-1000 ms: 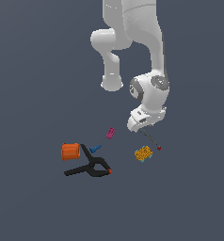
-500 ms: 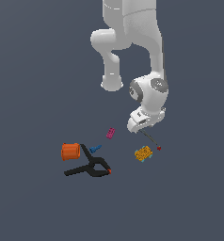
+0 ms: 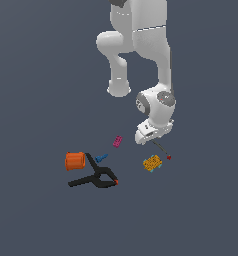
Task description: Pick up a designated object from a clutter of objects.
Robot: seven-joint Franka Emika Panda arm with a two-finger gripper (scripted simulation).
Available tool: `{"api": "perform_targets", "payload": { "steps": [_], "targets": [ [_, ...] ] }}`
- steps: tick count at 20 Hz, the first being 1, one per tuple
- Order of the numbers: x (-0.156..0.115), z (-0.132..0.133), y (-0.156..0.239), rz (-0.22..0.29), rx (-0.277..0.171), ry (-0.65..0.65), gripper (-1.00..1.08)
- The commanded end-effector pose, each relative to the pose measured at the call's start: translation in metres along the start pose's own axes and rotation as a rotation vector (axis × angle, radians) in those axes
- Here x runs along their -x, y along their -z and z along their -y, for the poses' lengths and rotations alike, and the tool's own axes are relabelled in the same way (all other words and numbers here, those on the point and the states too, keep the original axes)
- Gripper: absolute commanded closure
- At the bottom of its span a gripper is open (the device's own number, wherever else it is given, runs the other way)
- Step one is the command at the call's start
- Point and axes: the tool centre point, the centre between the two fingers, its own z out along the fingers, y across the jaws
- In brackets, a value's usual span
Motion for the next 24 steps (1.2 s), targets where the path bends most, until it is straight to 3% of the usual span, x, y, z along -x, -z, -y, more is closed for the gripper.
{"api": "perform_targets", "payload": {
  "steps": [1, 3, 4, 17, 24],
  "targets": [
    [0.000, 0.000, -0.005, -0.001, 0.000, 0.000, -0.92],
    [0.000, 0.000, -0.006, -0.001, 0.000, 0.000, -0.92],
    [0.000, 0.000, -0.006, -0.001, 0.000, 0.000, 1.08],
    [-0.001, 0.002, -0.002, -0.004, 0.000, 0.005, 1.08],
    [-0.002, -0.004, 0.020, -0.004, 0.000, 0.005, 1.08]
  ]
}}
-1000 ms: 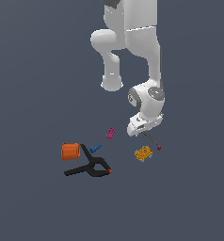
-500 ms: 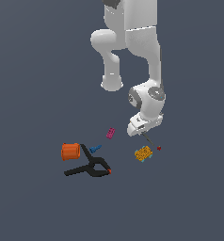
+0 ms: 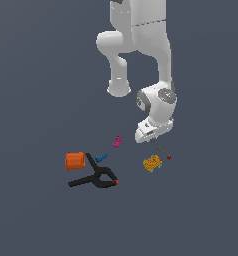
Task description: Pick up a designated object from a clutter of objects.
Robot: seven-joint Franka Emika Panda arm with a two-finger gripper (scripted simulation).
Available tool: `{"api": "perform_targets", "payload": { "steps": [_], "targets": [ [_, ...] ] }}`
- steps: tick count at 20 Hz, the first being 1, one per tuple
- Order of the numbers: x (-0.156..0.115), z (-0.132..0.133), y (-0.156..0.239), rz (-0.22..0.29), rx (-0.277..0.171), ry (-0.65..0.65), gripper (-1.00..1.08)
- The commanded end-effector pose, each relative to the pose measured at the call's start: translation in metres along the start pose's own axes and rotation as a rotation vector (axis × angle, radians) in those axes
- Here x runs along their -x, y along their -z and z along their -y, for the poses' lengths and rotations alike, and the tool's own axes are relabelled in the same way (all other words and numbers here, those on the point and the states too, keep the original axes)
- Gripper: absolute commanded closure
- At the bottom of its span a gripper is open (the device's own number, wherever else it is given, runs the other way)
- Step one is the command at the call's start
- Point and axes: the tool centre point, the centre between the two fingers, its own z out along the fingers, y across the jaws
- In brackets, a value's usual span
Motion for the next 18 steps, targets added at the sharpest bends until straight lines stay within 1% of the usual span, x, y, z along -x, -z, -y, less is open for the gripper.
{"api": "perform_targets", "payload": {
  "steps": [1, 8, 18],
  "targets": [
    [-0.001, -0.003, 0.012, -0.001, 0.000, 0.000, 1.08],
    [-0.004, -0.015, 0.062, 0.000, 0.000, 0.000, 1.08],
    [-0.012, -0.038, 0.161, 0.000, -0.003, 0.000, 1.08]
  ]
}}
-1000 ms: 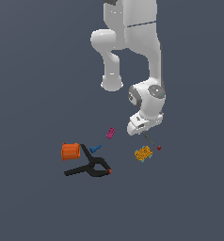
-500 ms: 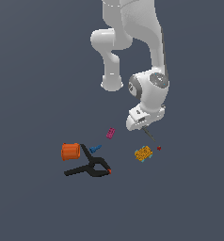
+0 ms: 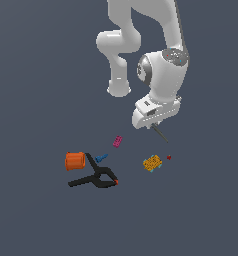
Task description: Pick up a designated object from a clutter of objects.
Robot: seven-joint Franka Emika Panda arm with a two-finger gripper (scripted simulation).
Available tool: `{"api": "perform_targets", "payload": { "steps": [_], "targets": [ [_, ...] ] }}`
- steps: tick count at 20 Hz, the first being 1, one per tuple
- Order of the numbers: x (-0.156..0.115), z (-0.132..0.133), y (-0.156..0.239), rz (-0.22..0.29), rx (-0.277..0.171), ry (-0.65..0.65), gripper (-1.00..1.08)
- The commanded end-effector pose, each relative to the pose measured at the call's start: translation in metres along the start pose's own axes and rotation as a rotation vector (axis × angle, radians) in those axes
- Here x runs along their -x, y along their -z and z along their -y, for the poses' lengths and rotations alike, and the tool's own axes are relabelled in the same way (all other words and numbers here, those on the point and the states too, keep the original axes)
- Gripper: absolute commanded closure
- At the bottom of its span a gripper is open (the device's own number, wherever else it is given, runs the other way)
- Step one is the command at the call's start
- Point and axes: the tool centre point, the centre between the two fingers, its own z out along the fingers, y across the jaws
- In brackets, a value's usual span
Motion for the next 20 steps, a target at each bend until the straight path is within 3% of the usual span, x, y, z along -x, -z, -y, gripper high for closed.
{"api": "perform_targets", "payload": {
  "steps": [1, 20],
  "targets": [
    [-0.002, -0.005, 0.025, 0.000, -0.001, 0.001, 1.08],
    [-0.019, -0.050, 0.201, 0.001, 0.000, -0.004, 1.08]
  ]
}}
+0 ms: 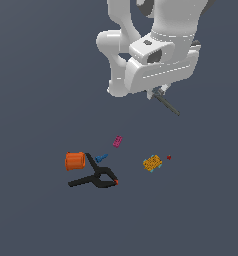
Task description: Pick up a designated object from a clutter of objects.
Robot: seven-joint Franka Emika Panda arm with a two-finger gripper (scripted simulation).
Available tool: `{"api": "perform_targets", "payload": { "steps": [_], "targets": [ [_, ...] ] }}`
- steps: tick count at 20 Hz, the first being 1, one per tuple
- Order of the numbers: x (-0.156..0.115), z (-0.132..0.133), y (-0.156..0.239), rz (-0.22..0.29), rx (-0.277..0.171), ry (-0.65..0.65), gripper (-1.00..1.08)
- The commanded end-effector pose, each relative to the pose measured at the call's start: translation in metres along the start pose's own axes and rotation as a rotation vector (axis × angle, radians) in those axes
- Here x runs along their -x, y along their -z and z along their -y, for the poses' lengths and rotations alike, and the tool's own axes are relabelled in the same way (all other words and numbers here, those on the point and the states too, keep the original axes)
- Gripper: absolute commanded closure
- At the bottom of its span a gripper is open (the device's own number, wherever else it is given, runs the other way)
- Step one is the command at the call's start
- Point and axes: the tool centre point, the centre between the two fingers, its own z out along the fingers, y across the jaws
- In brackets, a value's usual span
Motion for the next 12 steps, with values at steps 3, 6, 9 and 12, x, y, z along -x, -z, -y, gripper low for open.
{"api": "perform_targets", "payload": {
  "steps": [3, 6, 9, 12],
  "targets": [
    [-0.004, -0.008, 0.029, 0.001, 0.001, -0.001, 1.08],
    [-0.006, -0.011, 0.041, 0.001, 0.001, -0.001, 1.08],
    [-0.008, -0.013, 0.050, 0.001, 0.002, -0.002, 1.08],
    [-0.009, -0.014, 0.054, 0.001, 0.002, -0.002, 1.08]
  ]
}}
